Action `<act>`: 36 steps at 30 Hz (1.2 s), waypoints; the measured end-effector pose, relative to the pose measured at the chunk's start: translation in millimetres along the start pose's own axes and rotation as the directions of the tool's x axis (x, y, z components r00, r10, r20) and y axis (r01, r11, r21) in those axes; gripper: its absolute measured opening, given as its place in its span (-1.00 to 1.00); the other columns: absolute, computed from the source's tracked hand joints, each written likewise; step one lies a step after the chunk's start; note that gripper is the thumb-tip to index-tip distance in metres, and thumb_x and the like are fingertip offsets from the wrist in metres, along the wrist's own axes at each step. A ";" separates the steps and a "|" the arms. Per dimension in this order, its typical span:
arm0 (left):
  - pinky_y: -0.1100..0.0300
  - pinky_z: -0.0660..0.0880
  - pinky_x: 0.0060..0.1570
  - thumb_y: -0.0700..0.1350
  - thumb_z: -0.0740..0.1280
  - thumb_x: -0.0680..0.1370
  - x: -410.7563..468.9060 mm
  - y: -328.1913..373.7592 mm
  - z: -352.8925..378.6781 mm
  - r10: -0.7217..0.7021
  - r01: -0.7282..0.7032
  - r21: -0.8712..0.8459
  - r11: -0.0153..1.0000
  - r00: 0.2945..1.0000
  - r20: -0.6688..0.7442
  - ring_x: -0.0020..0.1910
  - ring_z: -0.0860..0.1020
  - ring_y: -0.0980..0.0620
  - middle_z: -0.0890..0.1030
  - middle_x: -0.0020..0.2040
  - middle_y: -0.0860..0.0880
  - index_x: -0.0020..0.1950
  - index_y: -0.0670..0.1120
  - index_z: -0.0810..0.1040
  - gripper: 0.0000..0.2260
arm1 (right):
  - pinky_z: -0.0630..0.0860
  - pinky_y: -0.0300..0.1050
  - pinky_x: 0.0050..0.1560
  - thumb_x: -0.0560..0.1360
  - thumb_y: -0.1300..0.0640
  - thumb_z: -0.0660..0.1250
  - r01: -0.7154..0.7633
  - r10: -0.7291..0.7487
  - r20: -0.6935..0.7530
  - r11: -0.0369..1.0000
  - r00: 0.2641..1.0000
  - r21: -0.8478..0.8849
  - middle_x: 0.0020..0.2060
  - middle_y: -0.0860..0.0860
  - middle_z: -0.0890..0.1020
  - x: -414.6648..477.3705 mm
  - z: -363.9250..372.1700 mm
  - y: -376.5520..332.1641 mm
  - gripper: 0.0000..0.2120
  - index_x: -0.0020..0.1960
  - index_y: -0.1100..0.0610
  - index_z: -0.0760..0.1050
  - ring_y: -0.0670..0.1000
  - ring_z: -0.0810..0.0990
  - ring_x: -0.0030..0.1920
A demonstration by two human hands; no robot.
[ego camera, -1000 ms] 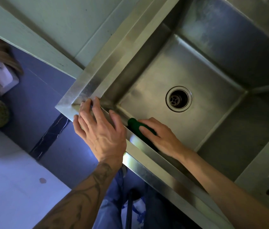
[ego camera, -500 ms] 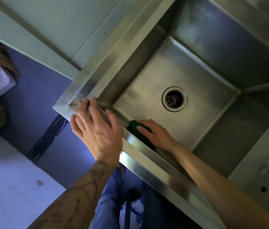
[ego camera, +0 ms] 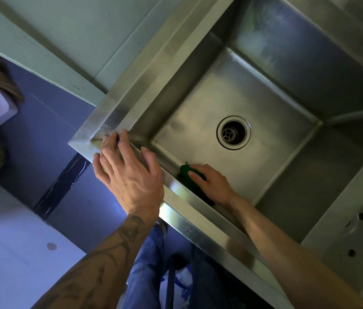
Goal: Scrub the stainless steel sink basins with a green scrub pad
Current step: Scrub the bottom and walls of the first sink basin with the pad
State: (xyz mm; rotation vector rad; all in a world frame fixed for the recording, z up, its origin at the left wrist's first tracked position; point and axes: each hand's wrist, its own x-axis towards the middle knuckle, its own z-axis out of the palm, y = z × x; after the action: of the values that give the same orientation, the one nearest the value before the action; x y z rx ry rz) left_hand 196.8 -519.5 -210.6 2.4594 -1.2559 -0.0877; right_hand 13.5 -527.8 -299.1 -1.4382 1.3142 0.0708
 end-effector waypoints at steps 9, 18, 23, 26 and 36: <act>-0.23 0.17 0.61 -0.07 0.28 0.65 0.1 1.8 -1.6 0.006 -0.006 0.004 1.000 1.000 0.011 0.47 0.44 -0.18 0.49 0.46 -0.20 0.51 -0.17 0.51 -0.56 | 0.50 -0.15 0.26 0.70 -0.13 0.23 0.121 -0.107 -0.079 0.973 0.991 0.198 0.21 -0.10 0.59 -11.7 -1.1 -5.1 -0.65 0.44 -0.12 0.51 -0.08 0.59 0.23; -0.24 0.17 0.61 -0.09 0.31 0.64 0.2 0.2 -1.4 -0.001 0.001 0.018 1.000 1.000 0.014 0.47 0.44 -0.20 0.49 0.47 -0.21 0.51 -0.17 0.51 -0.56 | 0.51 -0.37 0.12 0.65 -0.31 0.22 0.211 -0.195 -0.083 0.940 0.977 0.270 0.16 -0.21 0.60 -26.7 -3.3 0.0 -0.64 0.38 -0.24 0.51 -0.15 0.61 0.19; -0.23 0.17 0.61 -0.09 0.31 0.64 -0.4 1.6 -1.4 0.005 -0.005 0.014 1.000 1.000 0.011 0.47 0.45 -0.20 0.49 0.47 -0.19 0.51 -0.16 0.51 -0.57 | 0.40 -0.11 0.28 0.73 -0.10 0.17 -0.061 0.061 0.014 0.998 0.998 -0.006 0.34 0.00 0.55 -1.7 1.2 19.6 -0.62 0.51 -0.08 0.45 0.03 0.52 0.33; -0.24 0.19 0.59 -0.08 0.30 0.64 -0.6 -0.3 0.0 0.012 -0.012 0.010 1.000 1.000 -0.006 0.46 0.45 -0.20 0.50 0.46 -0.20 0.50 -0.17 0.51 -0.56 | 0.40 -0.20 0.15 0.68 -0.24 0.17 -0.020 0.021 -0.031 0.998 0.999 0.054 0.26 -0.12 0.57 -15.8 4.5 21.2 -0.60 0.46 -0.18 0.47 -0.07 0.56 0.26; -0.22 0.18 0.61 -0.07 0.29 0.64 0.2 0.5 -1.0 0.002 -0.002 0.020 1.000 1.000 -0.003 0.45 0.47 -0.21 0.50 0.47 -0.20 0.50 -0.16 0.52 -0.57 | 0.40 -0.09 0.28 0.74 -0.11 0.11 -0.126 0.127 0.097 0.992 0.987 -0.016 0.36 0.01 0.52 -26.5 -7.6 28.0 -0.62 0.51 -0.08 0.41 -0.01 0.50 0.30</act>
State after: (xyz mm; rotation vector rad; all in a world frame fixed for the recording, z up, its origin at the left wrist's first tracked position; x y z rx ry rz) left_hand 196.8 -519.7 -209.4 2.4742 -1.2641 -0.0706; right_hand -20.9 -509.0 -297.0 -1.3415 1.3245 0.2294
